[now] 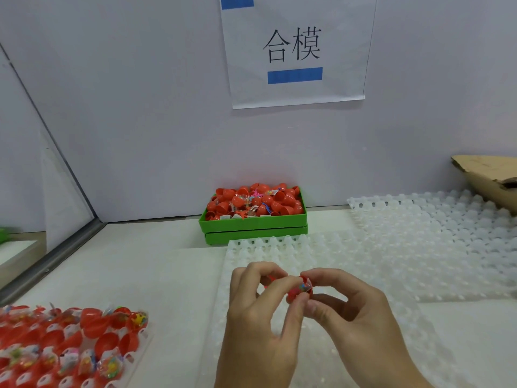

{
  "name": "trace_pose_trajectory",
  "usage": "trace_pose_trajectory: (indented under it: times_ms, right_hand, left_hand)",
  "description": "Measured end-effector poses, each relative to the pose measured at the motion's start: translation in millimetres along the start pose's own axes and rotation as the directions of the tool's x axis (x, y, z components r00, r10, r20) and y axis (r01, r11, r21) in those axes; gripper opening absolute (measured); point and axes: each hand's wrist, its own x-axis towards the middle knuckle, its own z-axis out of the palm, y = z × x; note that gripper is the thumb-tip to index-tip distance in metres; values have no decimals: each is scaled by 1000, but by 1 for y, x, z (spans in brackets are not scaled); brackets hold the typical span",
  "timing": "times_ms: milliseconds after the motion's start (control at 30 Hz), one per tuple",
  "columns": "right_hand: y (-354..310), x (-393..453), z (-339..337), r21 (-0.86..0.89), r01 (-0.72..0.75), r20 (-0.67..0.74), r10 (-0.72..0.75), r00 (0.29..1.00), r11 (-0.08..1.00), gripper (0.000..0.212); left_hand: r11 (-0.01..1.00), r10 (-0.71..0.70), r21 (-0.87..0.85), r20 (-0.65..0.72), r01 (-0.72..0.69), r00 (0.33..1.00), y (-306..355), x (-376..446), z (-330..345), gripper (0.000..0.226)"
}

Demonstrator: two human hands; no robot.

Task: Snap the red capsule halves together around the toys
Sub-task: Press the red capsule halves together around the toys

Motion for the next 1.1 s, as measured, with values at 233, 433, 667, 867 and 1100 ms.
trace_pose_trajectory:
  times_ms: [233, 433, 667, 867, 1100]
  right_hand:
    - [-2, -2, 3, -44, 1, 7, 0, 1000, 999, 46]
    - [-4, -2, 3, -37, -8, -1, 8, 1000, 999, 47]
    - [-4, -3, 3, -36, -2, 5, 2, 1000, 999, 43]
    - [-5, -3, 2, -34, 6, 14, -5, 1000, 999, 45]
    - [-2, -3, -1, -5, 73, 52, -73, 996, 997, 52]
  left_hand:
    - [999, 33, 34, -40, -32, 999, -4, 0, -1, 13]
    - [999, -42, -28, -51, 40, 998, 1, 0, -4, 24]
    - [982, -102, -160, 6, 101, 995, 5, 4, -9, 23]
    - [985, -94, -141, 47, 100, 994, 3, 8, -12, 21]
    - [993, -43, -103, 93, 53, 995, 1, 8, -14, 14]
